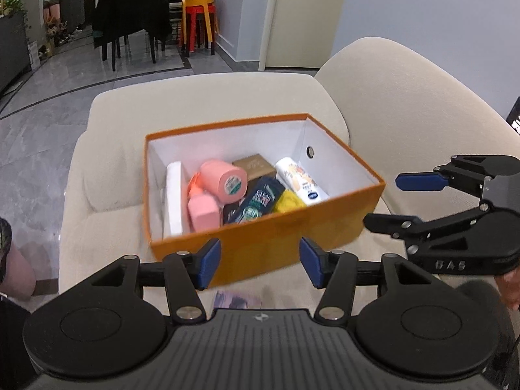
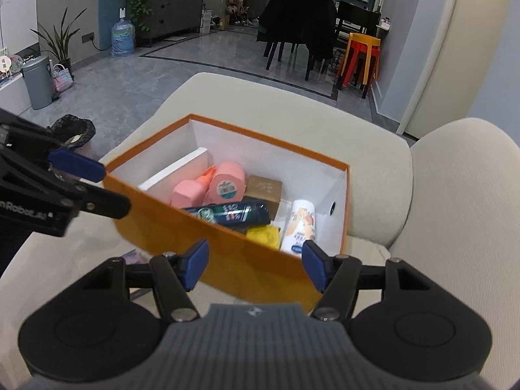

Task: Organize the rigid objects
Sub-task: 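Raise both tools out of the box toward the remaining items, then grasp the card deck box with the left tool while the right tool grasps the clear plastic box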

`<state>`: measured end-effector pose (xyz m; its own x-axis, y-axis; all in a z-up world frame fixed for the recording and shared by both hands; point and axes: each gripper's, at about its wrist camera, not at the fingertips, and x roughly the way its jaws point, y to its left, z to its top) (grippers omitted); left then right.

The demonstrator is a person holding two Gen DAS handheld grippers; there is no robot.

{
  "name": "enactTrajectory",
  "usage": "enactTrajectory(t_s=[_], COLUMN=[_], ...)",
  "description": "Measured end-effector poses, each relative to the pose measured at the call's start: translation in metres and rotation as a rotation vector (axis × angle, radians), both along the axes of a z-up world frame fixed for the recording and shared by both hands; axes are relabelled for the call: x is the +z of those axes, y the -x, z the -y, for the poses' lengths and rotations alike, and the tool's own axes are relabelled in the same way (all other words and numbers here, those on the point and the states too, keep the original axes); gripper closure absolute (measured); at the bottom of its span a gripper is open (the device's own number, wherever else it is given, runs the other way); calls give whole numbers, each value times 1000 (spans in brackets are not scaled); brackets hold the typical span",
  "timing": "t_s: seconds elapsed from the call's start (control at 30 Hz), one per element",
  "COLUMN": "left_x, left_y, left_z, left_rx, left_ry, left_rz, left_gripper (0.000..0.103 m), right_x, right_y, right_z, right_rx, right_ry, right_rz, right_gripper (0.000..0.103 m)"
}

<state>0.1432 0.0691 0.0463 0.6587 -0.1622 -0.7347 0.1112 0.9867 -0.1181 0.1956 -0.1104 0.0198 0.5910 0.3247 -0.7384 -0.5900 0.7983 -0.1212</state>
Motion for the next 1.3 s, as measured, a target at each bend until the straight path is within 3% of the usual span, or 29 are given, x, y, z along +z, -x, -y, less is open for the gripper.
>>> enactTrajectory(t_s=[0.4,0.6,1.13,1.3], left_x=[-19,-41,-95,-107], left_y=[56,70,77,63], left_z=[-13,-21,-31,-22], left_rx=[41,57,70,56], left_ry=[26,33,2,-22], left_rz=[6,-39,-122,-110], left_gripper=[33,31,31,31], right_x=[-25,-42,-79,-84], right_y=[56,71,108,117], right_z=[19,28,30,29], right_rx=[10,26,156,155], right_ry=[-19,10,120,92], right_rz=[-64,-99,-166,-215], right_gripper=[39,38,38,38])
